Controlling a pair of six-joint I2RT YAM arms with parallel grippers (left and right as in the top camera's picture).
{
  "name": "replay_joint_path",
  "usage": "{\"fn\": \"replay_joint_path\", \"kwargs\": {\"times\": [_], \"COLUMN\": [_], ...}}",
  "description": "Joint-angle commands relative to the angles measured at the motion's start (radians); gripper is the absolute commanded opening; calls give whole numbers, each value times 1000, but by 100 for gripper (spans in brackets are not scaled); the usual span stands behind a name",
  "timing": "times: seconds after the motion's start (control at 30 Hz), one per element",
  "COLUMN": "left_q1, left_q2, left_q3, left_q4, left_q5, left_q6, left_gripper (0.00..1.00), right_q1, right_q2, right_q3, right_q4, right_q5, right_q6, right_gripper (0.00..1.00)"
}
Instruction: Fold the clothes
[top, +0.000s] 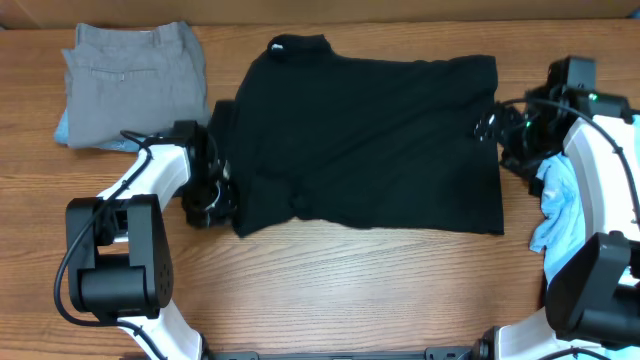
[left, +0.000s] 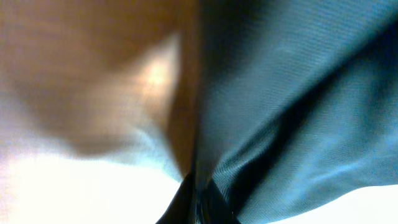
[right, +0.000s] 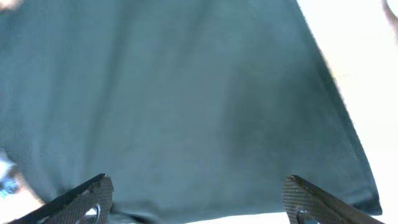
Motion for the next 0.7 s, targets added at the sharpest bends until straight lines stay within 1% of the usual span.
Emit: {"fn": "replay_joint_path", "kwargs": {"times": [0.0, 0.07, 0.2, 0.27, 0.4, 0.47, 0.5, 0.57, 0.6, 0.63, 0.67], "left_q1": [27, 45, 54, 54, 54, 54, 54, 54, 55, 55, 55], "left_q2": [34, 34, 34, 34, 34, 34, 34, 34, 34, 34, 34], "left_q3": [-43, -43, -42, -42, -42, -42, -42, -42, -42, -42, -42], "left_q4": [-87, -111, -106, -92, -74, -74, -74, -74, -74, -74, -75], "left_q5": [-177, -204, -198, -200, -200, -200, -200, -204, -204, -205, -205], "left_q6": [-107, -105, -102, -102, -102, -102, -98, -95, -90, -86, -77], "left_gripper": [4, 5, 4, 6, 10, 10, 10, 10, 10, 10, 9], "right_q1": [-26, -30, -29, -30, -30, -30, -30, -30, -30, -30, -30], "right_q2": [5, 5, 5, 5, 5, 5, 5, 5, 5, 5, 5], "right_q3": [-126, -201, -312, -344, -398, -433, -451, -489, -512, -526, -531], "right_q4": [30, 53, 84, 79, 69, 103, 133, 198, 227, 243, 248], "right_q5": [72, 72, 86, 126, 219, 240, 240, 239, 239, 241, 247], "right_q6": [79, 88, 88, 105, 166, 185, 185, 212, 240, 256, 257], "right_gripper": [91, 90, 88, 87, 86, 86, 85, 76, 64, 49, 26]}}
